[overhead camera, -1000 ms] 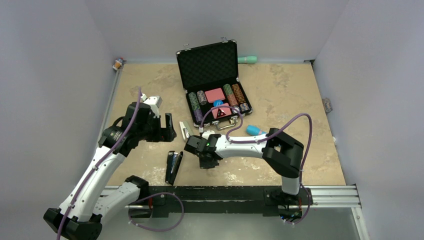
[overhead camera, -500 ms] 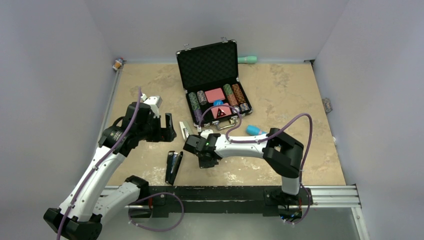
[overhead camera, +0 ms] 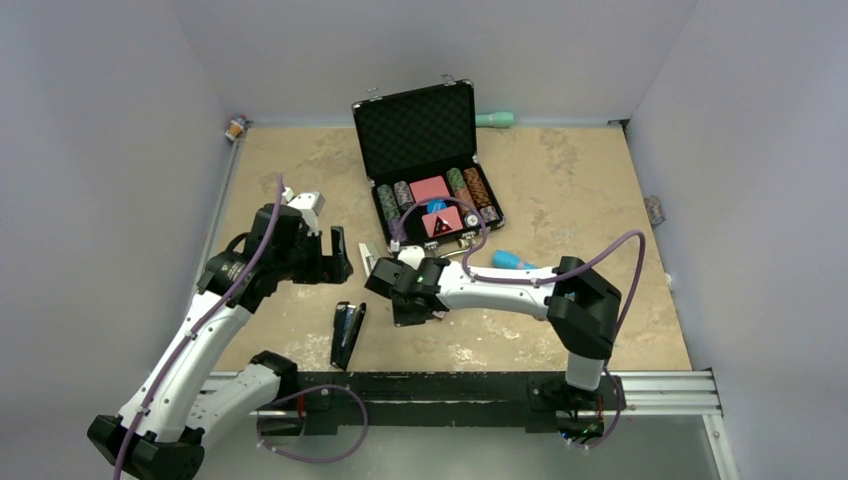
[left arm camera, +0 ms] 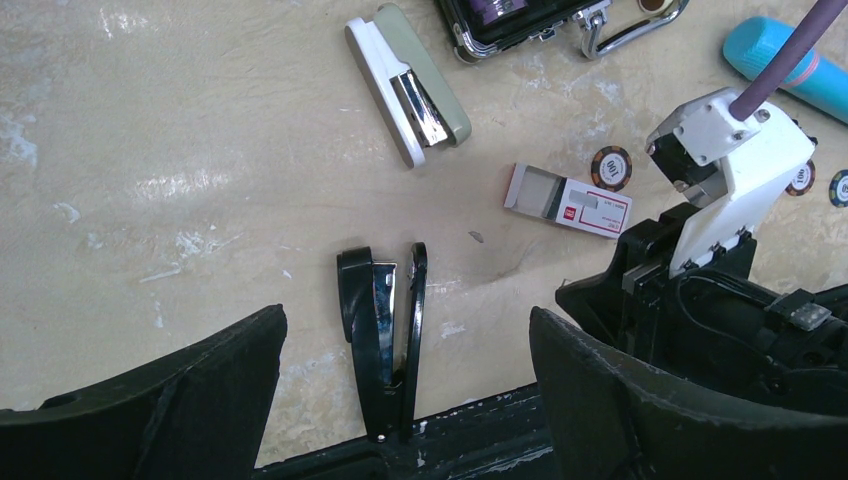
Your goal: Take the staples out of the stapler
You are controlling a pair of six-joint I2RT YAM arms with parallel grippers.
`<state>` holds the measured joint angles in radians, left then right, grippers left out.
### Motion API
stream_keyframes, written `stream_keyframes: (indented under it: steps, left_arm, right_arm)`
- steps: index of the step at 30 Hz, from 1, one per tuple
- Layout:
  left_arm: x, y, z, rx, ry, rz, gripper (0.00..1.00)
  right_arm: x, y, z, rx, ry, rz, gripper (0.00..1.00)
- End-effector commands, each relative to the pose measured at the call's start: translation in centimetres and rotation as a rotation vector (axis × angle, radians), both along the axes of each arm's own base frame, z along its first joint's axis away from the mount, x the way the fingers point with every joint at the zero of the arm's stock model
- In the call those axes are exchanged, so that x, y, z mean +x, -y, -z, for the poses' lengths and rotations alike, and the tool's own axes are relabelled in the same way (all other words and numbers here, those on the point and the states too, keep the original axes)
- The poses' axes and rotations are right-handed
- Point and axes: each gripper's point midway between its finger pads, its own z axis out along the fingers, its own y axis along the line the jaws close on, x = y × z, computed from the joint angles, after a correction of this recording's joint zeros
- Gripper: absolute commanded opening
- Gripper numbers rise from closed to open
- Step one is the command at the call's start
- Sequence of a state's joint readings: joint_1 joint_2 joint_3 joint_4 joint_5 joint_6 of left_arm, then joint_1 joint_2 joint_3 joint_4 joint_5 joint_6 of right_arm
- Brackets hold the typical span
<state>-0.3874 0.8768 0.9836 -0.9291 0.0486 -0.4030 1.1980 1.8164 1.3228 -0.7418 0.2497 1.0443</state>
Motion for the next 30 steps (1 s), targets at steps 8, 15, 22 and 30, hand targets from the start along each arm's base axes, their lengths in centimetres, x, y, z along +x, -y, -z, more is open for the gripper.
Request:
stream_keyframes:
  steps: [8,15,22,30]
  left_arm:
    - [0.5,0.1,-0.5,-0.004,0.036,0.007,0.94]
    - [0.6,-0.1,-0.6,0.001,0.038,0.002,0.94]
    - [0.6,-0.1,-0.4,0.004,0.035,0.0,0.94]
    - [0.6,-0.1,-0.5,0.002,0.037,0.0,0.94]
  right_arm:
    - [7.2,0.5,-3.3,0.092,0.111,0.044,0.0]
    - [8.0,0.6,-2.4,0.081,0.109,0.043,0.0]
    - [7.7,0.4,-1.9,0.098,0.095,0.037,0.0]
    - [7.4,0.0,-1.9,0.129,0.088,0.022,0.0]
